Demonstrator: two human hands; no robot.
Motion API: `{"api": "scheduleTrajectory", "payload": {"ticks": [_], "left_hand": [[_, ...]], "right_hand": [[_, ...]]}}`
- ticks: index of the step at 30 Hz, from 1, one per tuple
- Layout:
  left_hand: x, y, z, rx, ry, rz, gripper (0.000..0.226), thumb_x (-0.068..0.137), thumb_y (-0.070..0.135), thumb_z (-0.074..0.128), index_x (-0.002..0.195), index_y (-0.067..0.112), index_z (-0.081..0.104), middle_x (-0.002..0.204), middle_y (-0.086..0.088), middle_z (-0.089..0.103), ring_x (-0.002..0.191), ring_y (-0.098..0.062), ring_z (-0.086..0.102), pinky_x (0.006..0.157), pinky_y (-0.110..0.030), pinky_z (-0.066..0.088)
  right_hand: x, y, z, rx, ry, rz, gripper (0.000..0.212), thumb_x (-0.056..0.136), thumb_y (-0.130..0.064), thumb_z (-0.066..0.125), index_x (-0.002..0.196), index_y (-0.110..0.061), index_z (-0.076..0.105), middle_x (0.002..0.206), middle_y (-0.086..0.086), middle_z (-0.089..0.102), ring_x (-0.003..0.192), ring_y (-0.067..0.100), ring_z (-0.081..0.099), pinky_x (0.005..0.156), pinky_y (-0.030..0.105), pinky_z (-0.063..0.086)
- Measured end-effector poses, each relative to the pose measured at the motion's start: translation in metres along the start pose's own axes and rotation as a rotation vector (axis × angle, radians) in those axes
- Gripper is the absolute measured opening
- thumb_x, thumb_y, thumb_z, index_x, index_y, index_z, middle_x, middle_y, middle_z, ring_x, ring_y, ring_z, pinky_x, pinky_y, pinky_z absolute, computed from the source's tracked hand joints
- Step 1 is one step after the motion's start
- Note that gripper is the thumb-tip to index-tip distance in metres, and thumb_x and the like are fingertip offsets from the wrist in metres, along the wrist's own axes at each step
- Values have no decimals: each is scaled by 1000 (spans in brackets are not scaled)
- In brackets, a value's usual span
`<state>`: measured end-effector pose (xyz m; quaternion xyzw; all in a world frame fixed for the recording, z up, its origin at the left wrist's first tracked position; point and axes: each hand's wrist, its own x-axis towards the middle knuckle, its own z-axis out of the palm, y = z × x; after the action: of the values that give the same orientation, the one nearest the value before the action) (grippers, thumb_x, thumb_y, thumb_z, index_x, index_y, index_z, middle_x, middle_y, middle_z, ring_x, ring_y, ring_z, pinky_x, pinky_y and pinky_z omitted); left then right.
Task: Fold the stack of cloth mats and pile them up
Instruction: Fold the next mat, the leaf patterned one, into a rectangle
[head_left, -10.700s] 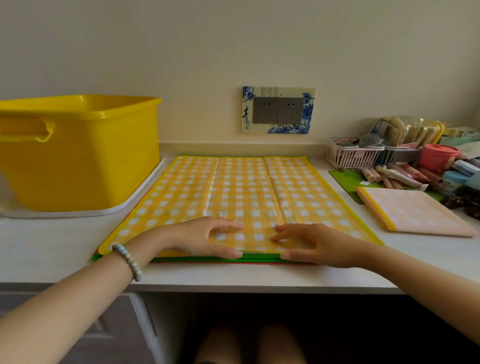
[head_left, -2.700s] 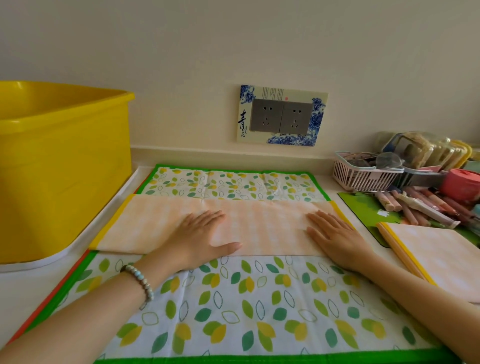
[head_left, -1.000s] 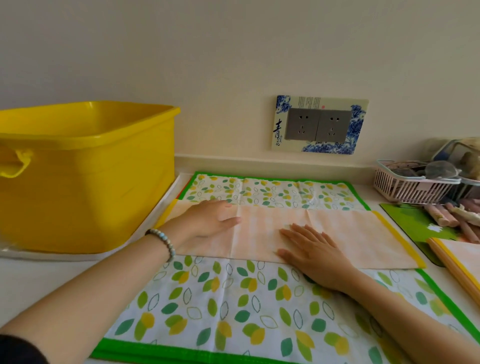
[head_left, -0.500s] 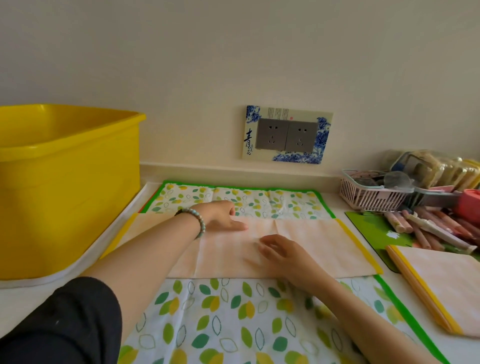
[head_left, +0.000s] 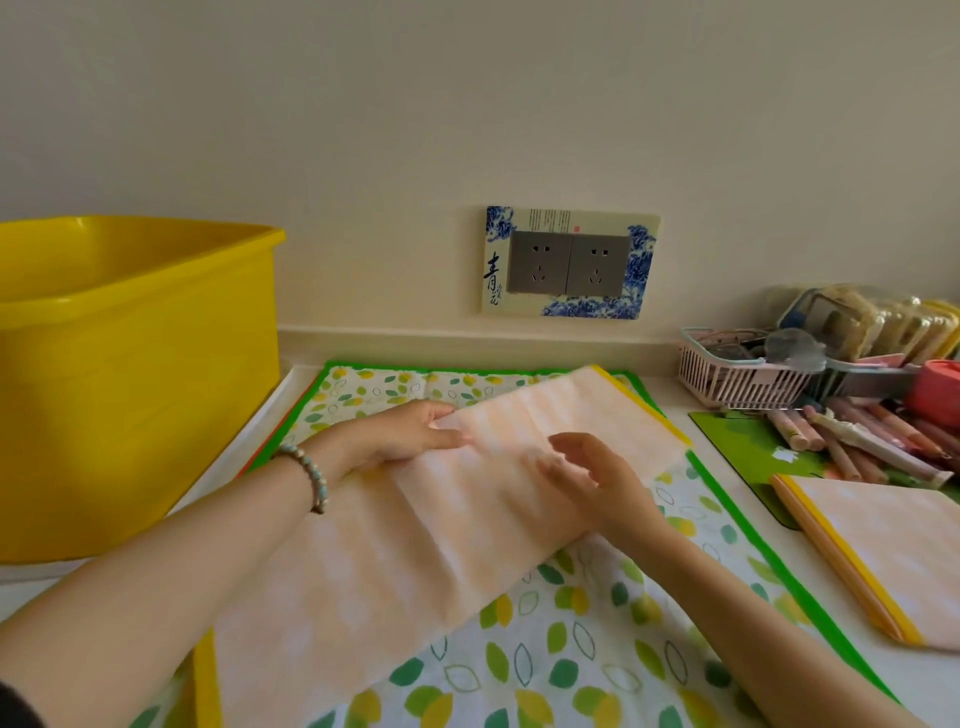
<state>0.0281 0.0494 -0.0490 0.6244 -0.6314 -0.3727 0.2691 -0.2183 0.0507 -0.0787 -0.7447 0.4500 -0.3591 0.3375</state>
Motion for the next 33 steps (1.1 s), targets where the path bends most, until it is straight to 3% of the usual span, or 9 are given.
{"api": "scheduleTrajectory", "payload": {"ticks": [4,7,10,12,18,22,26,30,33], "left_hand": [[-9,-11,8,-325,224,49,39,95,17,55,133,13,48,121,10,59,109,1,58,83,-5,42],[-9,-16,21,-352,364,38,55,99,20,47,147,9,25,150,4,29,141,-13,24,107,-18,21],[-4,-19,35,-392,451,-6,56,101,18,42,149,6,17,156,-4,17,143,-17,16,111,-25,14],[-3,-21,43,-384,467,-60,54,101,18,40,149,4,17,156,-7,18,143,-20,17,110,-26,17],[-22,-19,38,-203,484,-139,55,93,21,56,142,8,32,139,-9,46,120,-22,47,90,-25,34],[-59,-24,28,301,411,106,51,84,34,68,129,32,45,120,15,46,90,-6,55,83,-28,47],[-90,-30,32,416,145,290,34,77,58,63,109,50,58,115,31,50,110,13,43,93,-11,31],[-109,-33,37,461,53,286,53,71,72,52,119,51,54,118,43,42,112,27,32,96,-4,23],[-120,-35,34,557,-44,247,79,68,79,52,138,47,37,133,42,27,115,33,17,95,2,11]], "right_hand": [[-2,-3,-4,340,13,211,77,77,-43,69,141,-21,33,143,-1,39,129,16,41,90,24,39],[-3,-2,-5,496,-12,329,88,74,-38,74,145,-22,25,146,7,38,120,21,50,99,32,41],[-5,-2,-2,574,-91,426,90,73,-30,78,145,-25,24,121,9,58,92,21,65,79,33,54],[-6,-1,-1,526,-98,452,90,73,-24,79,145,-25,25,105,4,60,88,23,67,69,35,56],[-6,1,-6,436,-86,457,93,75,-8,77,147,-23,20,87,-3,57,79,19,66,55,27,54],[-4,2,-9,391,-117,461,94,75,-8,77,148,-24,19,84,-6,53,82,19,64,61,30,54],[-4,4,-7,368,-118,441,93,75,-9,77,147,-24,20,84,-8,51,81,17,63,56,27,53],[-5,-1,-12,306,-149,385,73,80,-13,73,141,-21,33,91,-5,57,81,15,64,57,24,52],[-9,-1,-20,-59,-128,184,50,89,-13,61,135,-24,43,121,4,56,89,14,59,65,20,49]]}}
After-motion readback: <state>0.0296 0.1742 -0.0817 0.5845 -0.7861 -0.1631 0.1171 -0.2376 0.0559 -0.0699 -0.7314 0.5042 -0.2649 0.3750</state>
